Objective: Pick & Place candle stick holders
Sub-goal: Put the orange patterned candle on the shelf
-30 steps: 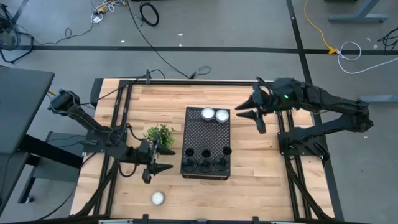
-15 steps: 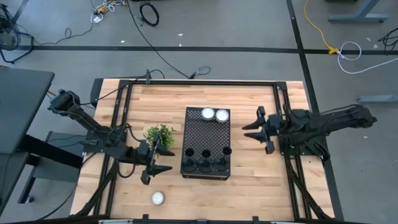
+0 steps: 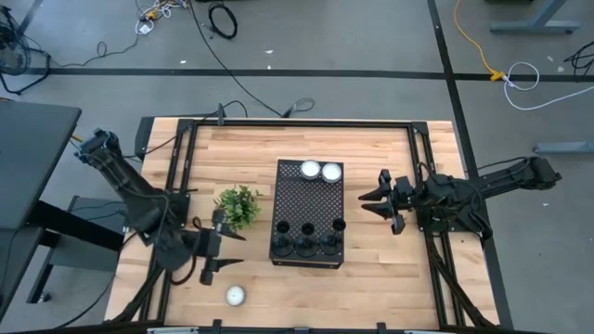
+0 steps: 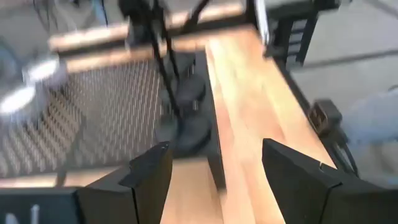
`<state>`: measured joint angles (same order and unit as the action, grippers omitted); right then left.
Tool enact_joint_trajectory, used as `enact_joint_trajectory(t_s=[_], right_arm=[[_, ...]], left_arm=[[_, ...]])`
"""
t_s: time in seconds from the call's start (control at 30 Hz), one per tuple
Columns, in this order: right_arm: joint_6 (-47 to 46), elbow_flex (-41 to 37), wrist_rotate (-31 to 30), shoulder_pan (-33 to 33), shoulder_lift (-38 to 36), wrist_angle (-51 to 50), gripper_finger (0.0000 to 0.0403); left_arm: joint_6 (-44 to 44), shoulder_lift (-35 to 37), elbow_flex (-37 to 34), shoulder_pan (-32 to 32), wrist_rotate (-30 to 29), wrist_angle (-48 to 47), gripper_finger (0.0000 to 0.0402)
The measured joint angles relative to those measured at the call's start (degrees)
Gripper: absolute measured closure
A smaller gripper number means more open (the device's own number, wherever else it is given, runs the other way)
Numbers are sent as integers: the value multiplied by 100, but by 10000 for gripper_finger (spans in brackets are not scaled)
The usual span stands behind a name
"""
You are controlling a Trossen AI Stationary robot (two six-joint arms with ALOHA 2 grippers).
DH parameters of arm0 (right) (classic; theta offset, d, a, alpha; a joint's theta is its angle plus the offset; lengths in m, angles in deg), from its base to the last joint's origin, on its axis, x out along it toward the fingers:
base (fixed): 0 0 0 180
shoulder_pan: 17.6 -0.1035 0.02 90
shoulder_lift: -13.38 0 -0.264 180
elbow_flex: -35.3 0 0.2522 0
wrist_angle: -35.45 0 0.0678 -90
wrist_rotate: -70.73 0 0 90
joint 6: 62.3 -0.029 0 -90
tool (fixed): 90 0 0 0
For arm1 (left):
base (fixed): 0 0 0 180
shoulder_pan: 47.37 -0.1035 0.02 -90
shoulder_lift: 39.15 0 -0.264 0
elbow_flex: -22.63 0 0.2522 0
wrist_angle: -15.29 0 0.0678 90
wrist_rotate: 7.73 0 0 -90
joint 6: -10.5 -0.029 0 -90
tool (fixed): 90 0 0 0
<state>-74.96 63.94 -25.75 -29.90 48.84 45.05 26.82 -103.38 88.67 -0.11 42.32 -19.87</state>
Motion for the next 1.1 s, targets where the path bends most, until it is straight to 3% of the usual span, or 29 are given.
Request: enact_joint_trajectory(t_s=[0.17,0.37,0.57,0.9,1.1], right_arm=[[268,0,-414,2,0,205,292],[343,-1,-810,4,0,392,292],[343,0,-809,7,0,388,292],[336,-1,-763,7,0,390,292],[336,-1,-762,8,0,390,292]], left_arm=[[1555,-401,682,218,411,-1764,154],[2777,-956,711,337,1224,-1786,154],[3812,-1552,707,411,1509,-1770,154],[5405,-2282,707,442,2699,-1739,154],[6007,-2404,707,440,2832,-1707,154]])
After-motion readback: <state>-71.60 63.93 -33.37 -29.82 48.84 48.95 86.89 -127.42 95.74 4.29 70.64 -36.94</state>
